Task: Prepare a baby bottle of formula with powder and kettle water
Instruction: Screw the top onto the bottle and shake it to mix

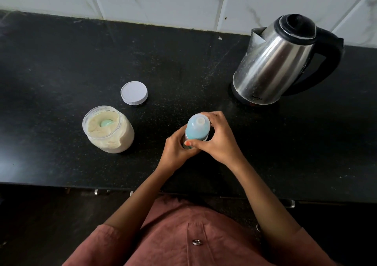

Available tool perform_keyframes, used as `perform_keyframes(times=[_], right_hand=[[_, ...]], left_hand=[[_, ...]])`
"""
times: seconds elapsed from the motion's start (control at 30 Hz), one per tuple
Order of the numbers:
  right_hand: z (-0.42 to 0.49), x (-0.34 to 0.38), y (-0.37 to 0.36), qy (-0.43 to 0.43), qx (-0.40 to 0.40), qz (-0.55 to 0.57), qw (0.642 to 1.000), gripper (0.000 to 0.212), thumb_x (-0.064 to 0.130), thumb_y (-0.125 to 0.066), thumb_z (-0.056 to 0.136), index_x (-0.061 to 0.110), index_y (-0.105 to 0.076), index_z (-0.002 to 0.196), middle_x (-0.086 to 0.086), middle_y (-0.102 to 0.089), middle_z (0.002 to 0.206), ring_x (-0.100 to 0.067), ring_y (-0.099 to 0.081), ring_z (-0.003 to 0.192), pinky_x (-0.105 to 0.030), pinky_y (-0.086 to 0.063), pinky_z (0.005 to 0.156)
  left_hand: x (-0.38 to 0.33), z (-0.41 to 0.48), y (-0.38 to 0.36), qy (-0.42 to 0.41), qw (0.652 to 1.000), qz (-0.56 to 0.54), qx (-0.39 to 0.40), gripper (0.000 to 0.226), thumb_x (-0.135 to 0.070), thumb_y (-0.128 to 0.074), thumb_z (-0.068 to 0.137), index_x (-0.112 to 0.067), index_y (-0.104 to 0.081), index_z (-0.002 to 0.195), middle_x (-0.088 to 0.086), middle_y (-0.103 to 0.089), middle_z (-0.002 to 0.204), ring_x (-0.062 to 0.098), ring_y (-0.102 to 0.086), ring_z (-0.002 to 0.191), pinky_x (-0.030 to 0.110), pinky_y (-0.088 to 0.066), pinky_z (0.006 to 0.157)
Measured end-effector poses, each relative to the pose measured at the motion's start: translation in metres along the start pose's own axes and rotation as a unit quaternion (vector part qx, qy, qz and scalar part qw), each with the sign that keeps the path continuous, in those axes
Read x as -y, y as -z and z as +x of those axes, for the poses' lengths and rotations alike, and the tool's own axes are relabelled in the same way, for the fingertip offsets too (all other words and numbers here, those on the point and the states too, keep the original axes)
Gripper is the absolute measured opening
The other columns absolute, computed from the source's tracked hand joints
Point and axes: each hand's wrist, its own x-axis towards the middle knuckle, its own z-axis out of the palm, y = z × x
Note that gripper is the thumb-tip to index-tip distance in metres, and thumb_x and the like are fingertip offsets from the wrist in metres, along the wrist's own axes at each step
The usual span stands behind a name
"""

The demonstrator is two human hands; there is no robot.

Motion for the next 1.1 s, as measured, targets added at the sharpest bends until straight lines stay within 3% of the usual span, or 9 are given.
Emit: perform_keyframes(times=[0.17,0.23,0.3,0.4,0.5,0.63,0.73,0.93,1.1], right_hand=[[0.004,-0.004,0.02,-0.003,0.146,0.035,0.989,0.075,0.007,-0.075,0.071,0.022,-0.04,0.135,0.004,-0.049,0.136,-0.007,-0.043,0.127,-0.026,-0.034,0.108],[0.004,-0.004,0.02,-0.01,0.121,0.038,0.992,0.07,0.005,-0.077,0.069,0.018,-0.046,0.131,0.005,-0.055,0.128,-0.006,-0.049,0.12,-0.032,-0.036,0.108],[0.004,-0.003,0.016,-0.009,0.087,0.034,0.996,0.066,0.006,-0.08,0.065,0.014,-0.053,0.125,0.011,-0.06,0.114,0.0,-0.055,0.108,-0.037,-0.024,0.115],[0.0,-0.003,0.009,-0.01,0.021,0.013,1.0,0.06,0.01,-0.082,0.06,0.015,-0.059,0.116,0.018,-0.061,0.099,0.004,-0.058,0.098,-0.029,0.005,0.117],[-0.005,-0.001,0.002,-0.016,-0.035,0.011,0.999,0.057,0.015,-0.083,0.059,0.018,-0.061,0.112,0.021,-0.06,0.096,0.005,-0.057,0.1,-0.025,0.011,0.114],[-0.011,0.0,-0.007,-0.027,-0.059,0.048,0.997,0.057,0.015,-0.082,0.061,0.02,-0.059,0.113,0.021,-0.061,0.1,0.002,-0.058,0.103,-0.034,-0.014,0.117],[-0.013,-0.006,-0.01,-0.038,-0.033,0.081,0.995,0.063,0.014,-0.081,0.066,0.021,-0.053,0.122,0.011,-0.06,0.115,-0.007,-0.056,0.112,-0.013,-0.041,0.096],[-0.011,-0.018,-0.014,-0.053,0.026,0.093,0.994,0.066,0.021,-0.08,0.068,0.019,-0.05,0.126,0.011,-0.058,0.113,-0.002,-0.054,0.109,-0.002,-0.04,0.083],[-0.001,-0.025,-0.008,-0.053,-0.053,0.109,0.991,0.047,0.02,-0.08,0.066,0.015,-0.061,0.109,0.006,-0.066,0.101,-0.008,-0.063,0.096,-0.021,-0.052,0.081]], left_hand=[[0.001,0.0,0.0,-0.001,1.0,-0.001,0.008,0.058,-0.012,-0.079,0.071,-0.029,-0.049,0.117,-0.02,-0.06,0.105,-0.009,-0.057,0.1,0.008,-0.045,0.082],[0.002,0.0,0.0,0.0,1.0,0.0,0.004,0.057,-0.014,-0.08,0.07,-0.03,-0.051,0.116,-0.019,-0.061,0.103,-0.008,-0.058,0.1,0.008,-0.045,0.08],[0.002,-0.001,-0.001,-0.003,1.0,0.007,-0.005,0.056,-0.016,-0.08,0.069,-0.029,-0.052,0.116,-0.02,-0.062,0.103,-0.008,-0.058,0.1,0.008,-0.045,0.08],[0.002,-0.001,-0.003,-0.011,1.0,0.011,-0.019,0.054,-0.015,-0.08,0.07,-0.027,-0.055,0.116,-0.02,-0.063,0.1,-0.008,-0.059,0.098,0.007,-0.045,0.078],[0.001,-0.002,-0.004,-0.021,0.999,0.007,-0.028,0.05,-0.013,-0.079,0.071,-0.027,-0.056,0.113,-0.02,-0.064,0.098,-0.009,-0.059,0.095,0.006,-0.043,0.075],[0.0,-0.002,-0.004,-0.022,0.999,0.005,-0.023,0.052,-0.01,-0.078,0.072,-0.026,-0.053,0.115,-0.021,-0.06,0.101,-0.013,-0.057,0.096,0.005,-0.043,0.077],[-0.001,0.0,-0.001,-0.01,1.0,0.018,0.007,0.059,-0.01,-0.076,0.074,-0.026,-0.046,0.122,-0.016,-0.056,0.112,-0.009,-0.054,0.104,0.005,-0.041,0.084],[0.004,0.004,0.026,-0.006,0.986,0.125,0.109,0.093,-0.017,-0.079,0.071,-0.014,-0.022,0.145,0.002,-0.029,0.151,0.013,-0.021,0.14,0.026,-0.022,0.113],[0.009,0.006,0.034,-0.008,0.976,0.208,0.059,0.078,-0.02,-0.067,0.084,-0.017,-0.02,0.146,0.002,-0.022,0.153,0.0,-0.003,0.135,0.023,-0.008,0.112]])
